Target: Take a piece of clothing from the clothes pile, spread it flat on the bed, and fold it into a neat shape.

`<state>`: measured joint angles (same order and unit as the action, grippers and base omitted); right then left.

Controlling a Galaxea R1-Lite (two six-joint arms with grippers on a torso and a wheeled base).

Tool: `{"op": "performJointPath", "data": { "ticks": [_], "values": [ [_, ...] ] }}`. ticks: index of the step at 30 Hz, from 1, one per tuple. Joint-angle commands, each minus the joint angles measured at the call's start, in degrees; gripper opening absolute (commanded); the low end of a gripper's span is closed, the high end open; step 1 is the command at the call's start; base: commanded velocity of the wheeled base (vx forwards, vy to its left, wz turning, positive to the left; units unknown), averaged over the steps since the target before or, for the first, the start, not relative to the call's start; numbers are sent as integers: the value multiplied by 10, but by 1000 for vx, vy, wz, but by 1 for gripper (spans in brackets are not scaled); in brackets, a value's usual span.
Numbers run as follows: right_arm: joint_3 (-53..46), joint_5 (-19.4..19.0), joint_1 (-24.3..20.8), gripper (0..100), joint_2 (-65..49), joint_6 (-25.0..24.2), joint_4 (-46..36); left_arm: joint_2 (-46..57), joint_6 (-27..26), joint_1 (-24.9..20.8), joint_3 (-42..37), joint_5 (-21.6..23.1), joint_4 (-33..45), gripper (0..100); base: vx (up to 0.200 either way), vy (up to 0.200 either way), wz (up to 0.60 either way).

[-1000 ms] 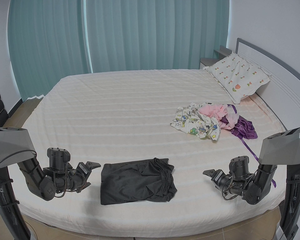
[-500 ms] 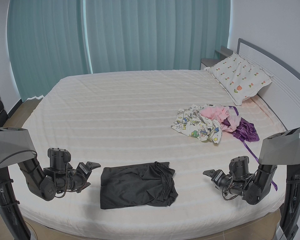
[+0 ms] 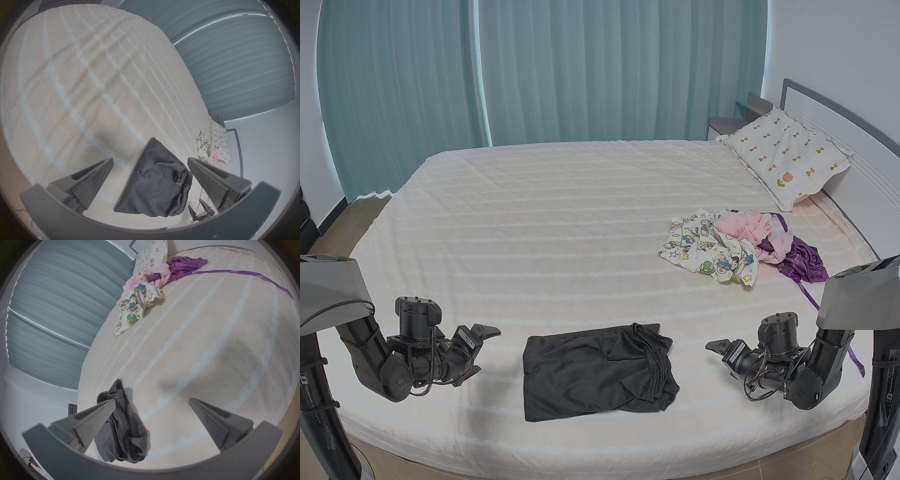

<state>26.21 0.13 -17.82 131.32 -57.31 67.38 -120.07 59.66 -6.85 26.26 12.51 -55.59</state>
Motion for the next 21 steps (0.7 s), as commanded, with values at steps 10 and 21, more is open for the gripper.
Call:
{"op": "performJointPath", "data": {
  "ticks": [10,21],
  "values": [
    [-1,0,1,100,6,-1,0,-5,0,0,-2,1,-20,100,0,0,0],
    [2,4,-1,100,-1,3,1,-6,-1,0,-9,1,-37,100,109,0,0]
  ]
}}
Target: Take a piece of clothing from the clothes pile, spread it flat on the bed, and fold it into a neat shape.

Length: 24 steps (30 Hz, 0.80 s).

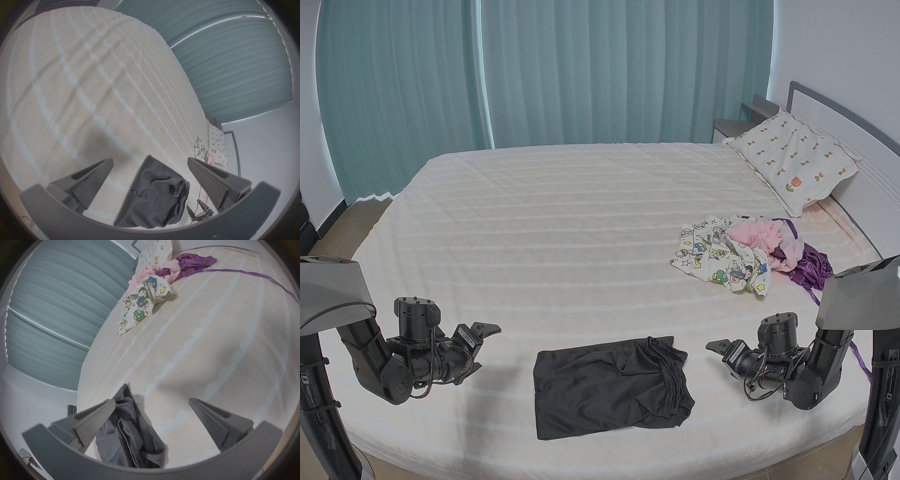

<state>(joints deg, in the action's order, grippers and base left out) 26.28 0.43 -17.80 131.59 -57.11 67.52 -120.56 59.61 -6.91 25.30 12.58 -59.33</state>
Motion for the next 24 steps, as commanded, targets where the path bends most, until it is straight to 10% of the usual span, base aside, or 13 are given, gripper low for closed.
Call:
{"op": "performJointPath", "data": {
  "ticks": [1,11,24],
  "values": [
    [4,8,-4,100,-10,2,-1,-1,0,1,1,0,0,100,0,0,0],
    [62,15,-73,100,-33,43,-30,-9,-2,1,0,0,-1,100,0,0,0],
    [195,12,-109,100,67,331,-121,-14,-4,1,-1,-4,-1,100,0,0,0]
  ]
}}
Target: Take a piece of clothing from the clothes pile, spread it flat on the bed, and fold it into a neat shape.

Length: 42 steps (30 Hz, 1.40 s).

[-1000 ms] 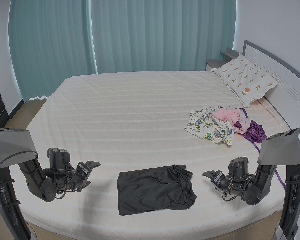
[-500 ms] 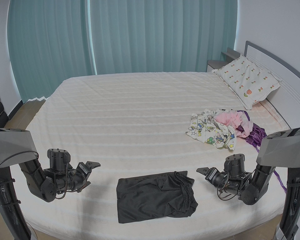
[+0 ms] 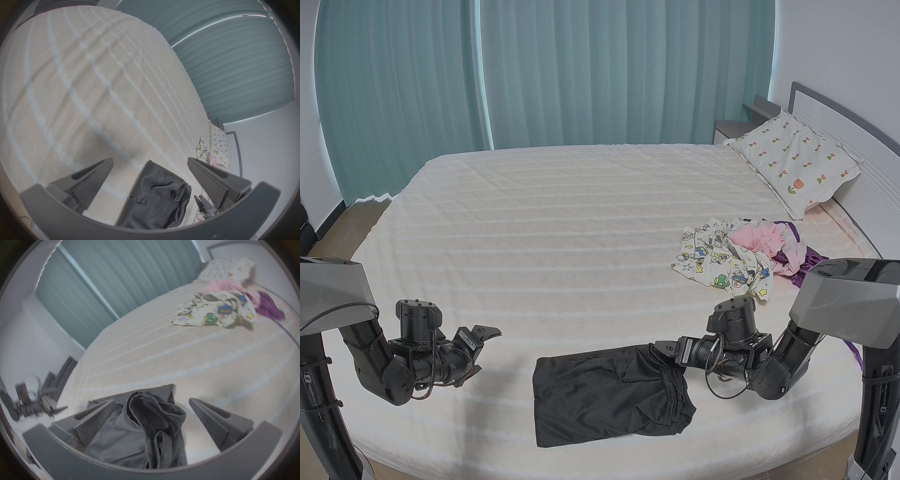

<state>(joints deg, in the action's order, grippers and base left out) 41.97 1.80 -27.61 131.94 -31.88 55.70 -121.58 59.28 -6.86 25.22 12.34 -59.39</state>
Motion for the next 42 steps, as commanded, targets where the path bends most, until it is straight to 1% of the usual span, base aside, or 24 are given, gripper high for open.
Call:
{"op": "performJointPath", "data": {
  "ticks": [1,3,5,9,13,14,19,23,26,31,41,42],
  "values": [
    [42,-3,-12,100,68,90,-2,-4,0,0,0,-1,0,100,0,0,0],
    [53,-4,-16,100,76,105,7,-4,0,0,0,-1,0,100,0,0,0],
    [65,-5,-22,100,83,107,19,-5,0,0,0,-2,0,100,0,0,0],
    [70,-7,-28,100,91,109,20,-7,0,0,1,-2,0,100,0,0,0],
    [96,-3,-31,100,112,127,15,-7,0,-1,0,-3,0,100,0,0,0],
    [97,-1,-30,0,114,132,17,-7,0,-1,0,-3,0,100,0,0,0],
    [93,0,-24,0,104,129,20,-8,0,-1,0,-3,0,100,0,0,0],
    [93,0,-1,0,98,126,20,-8,0,-1,1,-3,0,100,0,0,0],
    [94,0,16,0,98,109,20,-8,-1,-1,0,-3,0,100,0,0,0],
    [94,2,24,0,99,66,20,-8,-1,-1,1,-3,0,100,0,0,0],
    [89,5,36,0,103,46,13,-8,-1,-1,1,-3,0,100,0,0,0],
    [86,5,37,0,102,26,13,-9,-1,-1,1,-2,0,100,0,0,0]
  ]
}}
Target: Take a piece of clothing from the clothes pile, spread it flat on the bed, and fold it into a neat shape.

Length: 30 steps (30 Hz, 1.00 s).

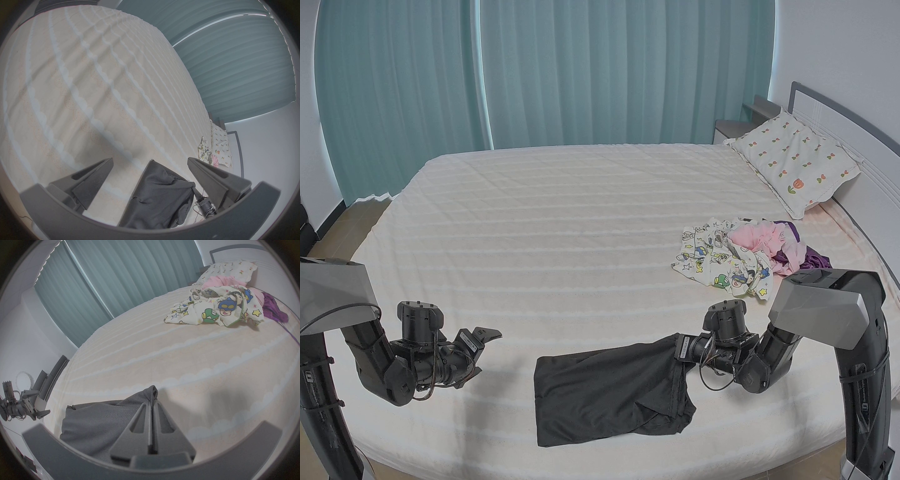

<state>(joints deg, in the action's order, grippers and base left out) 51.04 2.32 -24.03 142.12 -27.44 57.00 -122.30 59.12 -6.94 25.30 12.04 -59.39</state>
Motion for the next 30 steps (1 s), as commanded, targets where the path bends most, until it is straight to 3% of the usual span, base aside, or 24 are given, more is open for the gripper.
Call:
{"op": "performJointPath", "data": {
  "ticks": [1,7,8,20,25,30],
  "values": [
    [-5,0,2,0,0,-22,-1,-1,0,0,0,0,0,100,0,0,0],
    [-7,-1,12,0,2,-26,-7,-1,0,0,0,0,0,100,0,0,0],
    [-5,-1,13,100,2,-30,-7,-2,0,0,0,0,0,100,0,0,0],
    [-19,-2,13,100,-62,-115,-8,-2,2,0,1,0,0,100,0,0,0],
    [-62,-11,15,100,-116,-185,-9,-2,0,0,0,1,0,100,0,0,0],
    [-108,-11,26,100,-141,-209,-1,-4,-1,0,2,2,0,100,0,0,0]
  ]
}}
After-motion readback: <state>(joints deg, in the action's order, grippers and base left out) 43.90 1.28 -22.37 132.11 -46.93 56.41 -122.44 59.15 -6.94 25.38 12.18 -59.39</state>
